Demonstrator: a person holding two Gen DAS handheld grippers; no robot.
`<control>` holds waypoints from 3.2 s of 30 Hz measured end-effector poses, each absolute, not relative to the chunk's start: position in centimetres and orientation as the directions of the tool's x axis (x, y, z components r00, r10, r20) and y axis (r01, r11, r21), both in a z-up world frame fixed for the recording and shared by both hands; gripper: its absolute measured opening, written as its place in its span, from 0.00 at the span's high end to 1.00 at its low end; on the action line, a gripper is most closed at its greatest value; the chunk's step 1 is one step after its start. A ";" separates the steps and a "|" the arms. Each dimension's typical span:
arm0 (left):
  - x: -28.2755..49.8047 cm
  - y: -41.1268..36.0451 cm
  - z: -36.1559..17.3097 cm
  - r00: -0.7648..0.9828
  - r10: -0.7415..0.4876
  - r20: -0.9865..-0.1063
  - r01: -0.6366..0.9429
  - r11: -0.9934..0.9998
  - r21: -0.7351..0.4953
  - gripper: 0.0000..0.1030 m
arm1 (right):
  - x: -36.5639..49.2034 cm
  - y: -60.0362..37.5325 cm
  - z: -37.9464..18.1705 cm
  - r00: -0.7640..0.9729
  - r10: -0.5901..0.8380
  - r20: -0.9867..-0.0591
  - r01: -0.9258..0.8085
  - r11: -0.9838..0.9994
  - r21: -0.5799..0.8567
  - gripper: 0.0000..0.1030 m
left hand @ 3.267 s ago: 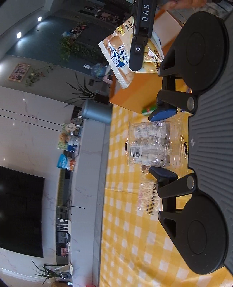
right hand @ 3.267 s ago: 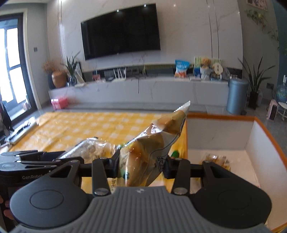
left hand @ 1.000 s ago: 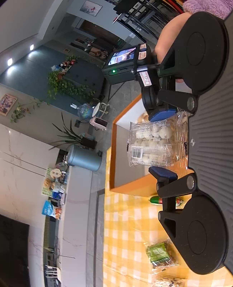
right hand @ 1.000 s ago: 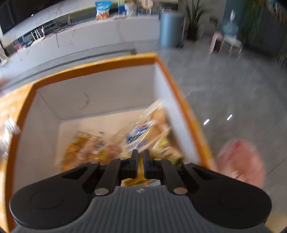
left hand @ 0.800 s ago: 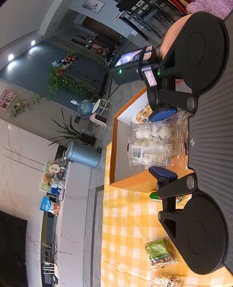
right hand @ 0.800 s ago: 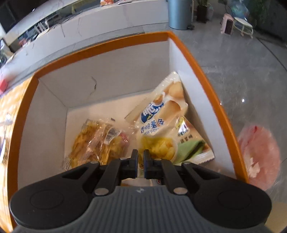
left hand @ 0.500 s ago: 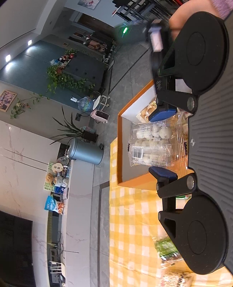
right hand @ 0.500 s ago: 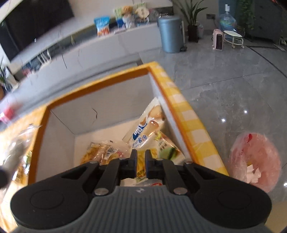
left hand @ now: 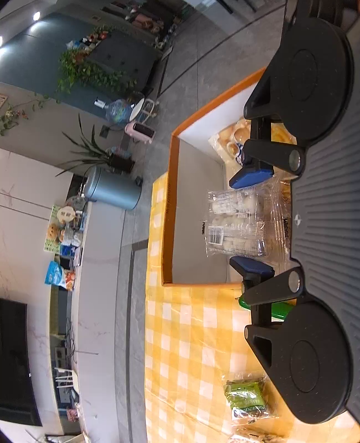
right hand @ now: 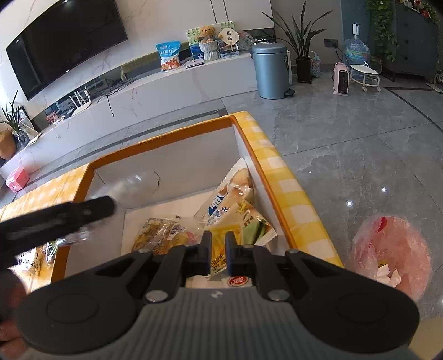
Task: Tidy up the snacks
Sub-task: 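Lower the clear egg pack into the box and open the left gripper, then move both grippers back over the remaining snacks on the tablecloth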
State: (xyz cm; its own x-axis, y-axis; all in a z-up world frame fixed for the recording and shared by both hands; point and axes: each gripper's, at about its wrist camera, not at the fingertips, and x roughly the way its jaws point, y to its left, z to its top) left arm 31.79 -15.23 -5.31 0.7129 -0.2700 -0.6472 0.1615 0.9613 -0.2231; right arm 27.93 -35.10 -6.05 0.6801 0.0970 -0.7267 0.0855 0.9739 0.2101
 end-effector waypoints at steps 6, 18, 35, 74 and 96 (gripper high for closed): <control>32.5 -15.5 -5.5 0.748 -0.195 -0.634 0.080 0.975 -0.205 0.29 | 27.6 -35.2 -6.2 0.681 0.101 -0.726 0.077 0.975 0.208 0.91; 32.2 -15.4 -5.1 0.738 -0.227 -0.635 0.111 0.970 -0.217 0.03 | 27.0 -35.9 -5.7 0.716 0.081 -0.694 0.096 0.973 0.212 0.74; 29.0 -13.0 -1.3 0.735 -0.212 -0.644 0.156 0.977 -0.144 0.03 | 25.8 -33.9 -3.2 0.750 0.049 -0.660 0.093 0.980 0.179 0.11; 24.9 13.7 -8.9 0.566 -0.069 -0.822 -0.233 0.942 -0.240 0.10 | 25.6 -11.4 -3.1 0.667 0.329 -0.668 -0.369 0.925 0.087 0.03; 24.9 22.6 -12.2 0.498 -0.044 -0.866 -0.387 0.883 -0.267 0.14 | 34.6 6.6 -10.3 0.294 0.486 -0.823 -0.949 0.255 -0.188 0.03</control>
